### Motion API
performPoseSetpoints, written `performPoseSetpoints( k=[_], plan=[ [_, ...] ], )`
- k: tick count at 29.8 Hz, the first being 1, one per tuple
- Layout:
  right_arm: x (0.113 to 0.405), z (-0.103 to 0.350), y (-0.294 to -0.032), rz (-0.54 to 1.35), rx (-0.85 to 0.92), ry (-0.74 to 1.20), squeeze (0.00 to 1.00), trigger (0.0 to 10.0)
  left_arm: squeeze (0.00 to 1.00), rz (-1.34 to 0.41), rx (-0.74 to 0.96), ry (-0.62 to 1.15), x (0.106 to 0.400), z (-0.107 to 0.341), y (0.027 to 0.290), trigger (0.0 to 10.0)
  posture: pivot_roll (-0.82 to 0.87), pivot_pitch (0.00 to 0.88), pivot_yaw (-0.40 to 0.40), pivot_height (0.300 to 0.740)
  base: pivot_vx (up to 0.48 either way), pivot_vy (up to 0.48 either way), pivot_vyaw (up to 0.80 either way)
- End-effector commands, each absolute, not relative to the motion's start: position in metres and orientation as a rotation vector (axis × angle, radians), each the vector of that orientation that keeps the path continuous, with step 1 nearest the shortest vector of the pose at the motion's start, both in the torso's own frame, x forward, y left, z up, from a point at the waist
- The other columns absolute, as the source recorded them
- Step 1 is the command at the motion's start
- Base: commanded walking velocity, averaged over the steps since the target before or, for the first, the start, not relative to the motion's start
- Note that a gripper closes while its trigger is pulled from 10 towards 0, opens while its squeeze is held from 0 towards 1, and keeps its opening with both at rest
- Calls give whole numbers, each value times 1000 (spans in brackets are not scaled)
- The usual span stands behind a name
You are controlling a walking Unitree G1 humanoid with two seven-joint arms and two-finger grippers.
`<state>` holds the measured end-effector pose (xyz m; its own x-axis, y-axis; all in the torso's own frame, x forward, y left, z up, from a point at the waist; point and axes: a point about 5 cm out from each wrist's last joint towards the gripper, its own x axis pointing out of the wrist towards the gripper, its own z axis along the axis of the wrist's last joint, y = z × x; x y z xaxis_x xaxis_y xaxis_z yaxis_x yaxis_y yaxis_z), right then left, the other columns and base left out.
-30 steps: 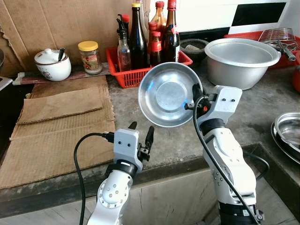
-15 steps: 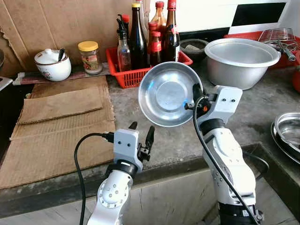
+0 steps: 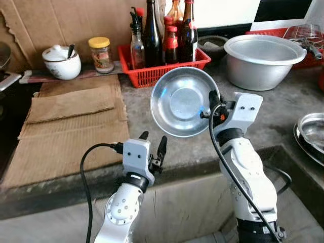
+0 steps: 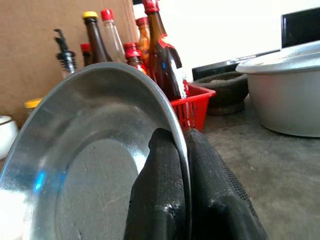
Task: Kitchen organization
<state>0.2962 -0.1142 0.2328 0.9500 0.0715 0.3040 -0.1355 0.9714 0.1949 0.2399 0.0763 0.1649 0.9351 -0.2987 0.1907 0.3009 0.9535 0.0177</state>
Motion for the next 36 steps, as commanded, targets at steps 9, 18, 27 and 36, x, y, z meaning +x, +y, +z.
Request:
performPoseSetpoints(
  k=[9,18,27,36],
  plan=[
    [293,237,-113,109,203,-329,0,0,0,-314,-15,-203,239,167,73,10000,45,36,-6,740,-292,0,0],
    [291,234,-113,107,192,-317,0,0,0,-313,-15,-200,239,167,74,10000,42,37,-4,740,-310,0,0],
    [287,226,-113,101,173,-293,0,0,0,-312,-14,-199,239,166,74,10000,42,37,-4,740,-318,0,0],
    [285,221,-115,88,170,-269,0,0,0,-315,-14,-197,238,165,73,10000,42,37,-6,740,-320,0,0]
  ],
)
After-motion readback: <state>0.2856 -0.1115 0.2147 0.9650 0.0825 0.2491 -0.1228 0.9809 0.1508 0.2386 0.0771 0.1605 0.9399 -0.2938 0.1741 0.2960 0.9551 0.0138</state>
